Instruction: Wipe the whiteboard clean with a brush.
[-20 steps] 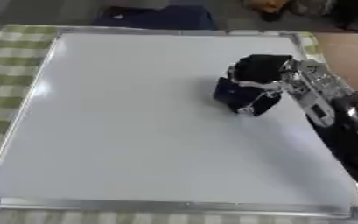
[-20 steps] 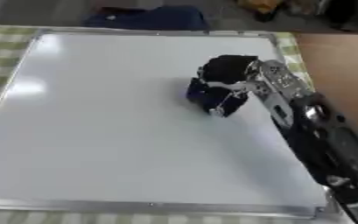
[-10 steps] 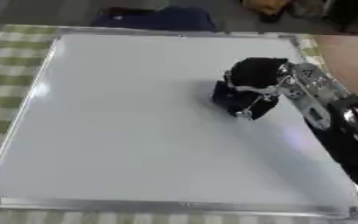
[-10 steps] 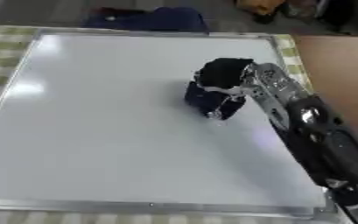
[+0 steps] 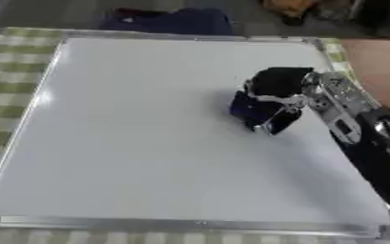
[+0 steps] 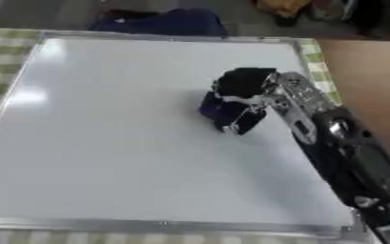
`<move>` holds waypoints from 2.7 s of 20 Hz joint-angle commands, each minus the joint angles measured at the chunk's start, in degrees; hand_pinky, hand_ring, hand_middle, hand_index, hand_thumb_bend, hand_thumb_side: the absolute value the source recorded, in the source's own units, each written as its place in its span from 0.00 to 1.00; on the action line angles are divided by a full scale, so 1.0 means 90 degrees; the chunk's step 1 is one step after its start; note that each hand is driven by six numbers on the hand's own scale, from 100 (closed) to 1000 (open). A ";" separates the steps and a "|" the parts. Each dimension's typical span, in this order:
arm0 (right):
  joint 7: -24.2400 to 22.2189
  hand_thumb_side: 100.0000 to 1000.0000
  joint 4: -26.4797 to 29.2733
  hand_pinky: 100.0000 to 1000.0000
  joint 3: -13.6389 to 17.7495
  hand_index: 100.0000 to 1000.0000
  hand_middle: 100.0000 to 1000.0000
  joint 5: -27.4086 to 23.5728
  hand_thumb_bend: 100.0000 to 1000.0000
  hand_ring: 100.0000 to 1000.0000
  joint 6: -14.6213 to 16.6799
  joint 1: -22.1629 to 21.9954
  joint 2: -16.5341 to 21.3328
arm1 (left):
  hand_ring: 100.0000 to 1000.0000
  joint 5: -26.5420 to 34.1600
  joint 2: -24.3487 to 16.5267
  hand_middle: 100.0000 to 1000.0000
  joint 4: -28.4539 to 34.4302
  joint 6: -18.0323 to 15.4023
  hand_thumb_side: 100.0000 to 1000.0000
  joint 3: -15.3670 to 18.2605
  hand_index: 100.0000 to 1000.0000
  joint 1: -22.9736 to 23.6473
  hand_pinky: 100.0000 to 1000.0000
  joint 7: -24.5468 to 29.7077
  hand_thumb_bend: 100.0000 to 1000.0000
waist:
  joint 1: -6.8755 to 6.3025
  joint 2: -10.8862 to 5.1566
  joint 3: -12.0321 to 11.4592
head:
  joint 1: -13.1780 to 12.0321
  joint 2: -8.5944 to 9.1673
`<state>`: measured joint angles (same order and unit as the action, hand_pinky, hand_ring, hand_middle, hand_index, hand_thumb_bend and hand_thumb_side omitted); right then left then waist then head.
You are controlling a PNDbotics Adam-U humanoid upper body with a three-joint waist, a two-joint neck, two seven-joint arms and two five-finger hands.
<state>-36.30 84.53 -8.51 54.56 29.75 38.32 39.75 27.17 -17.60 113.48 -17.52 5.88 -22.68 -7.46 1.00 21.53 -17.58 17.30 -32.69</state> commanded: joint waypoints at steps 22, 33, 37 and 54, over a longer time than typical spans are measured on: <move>-0.1061 0.21 0.0144 0.20 0.0159 0.21 0.00 0.0009 0.00 0.19 0.0553 -0.0064 0.0201 | 0.46 -0.0050 -0.0124 0.47 0.0124 -0.0028 0.96 0.0039 0.47 -0.0080 0.39 0.0003 0.00 | -0.0024 0.0003 -0.0041 | 0.0041 0.0079; -0.0700 0.18 -0.0175 0.18 0.0348 0.18 0.00 0.0184 0.00 0.17 0.0250 -0.0005 0.0344 | 0.46 -0.0073 -0.0119 0.47 0.0124 -0.0042 0.97 0.0029 0.47 -0.0101 0.38 0.0028 0.00 | -0.0062 0.0077 -0.0036 | 0.0049 0.0115; -0.0768 0.18 -0.0272 0.17 0.0423 0.18 0.00 -0.0053 0.00 0.16 0.0084 0.0041 0.0347 | 0.46 -0.0069 -0.0119 0.47 0.0124 -0.0046 0.97 0.0028 0.47 -0.0100 0.38 0.0020 0.00 | -0.0071 0.0068 -0.0031 | 0.0056 0.0124; -0.0681 0.16 -0.0823 0.15 0.0767 0.17 0.00 -0.0289 0.00 0.15 -0.0539 0.0029 0.0717 | 0.46 -0.0072 -0.0132 0.47 0.0124 -0.0057 0.97 0.0013 0.46 -0.0106 0.38 0.0023 0.00 | -0.0080 0.0075 -0.0049 | 0.0158 0.0234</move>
<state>-41.35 78.75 -1.70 51.72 24.54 39.09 44.06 26.71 -17.61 113.48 -17.86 5.88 -22.82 -7.36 0.61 22.93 -18.02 18.43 -31.45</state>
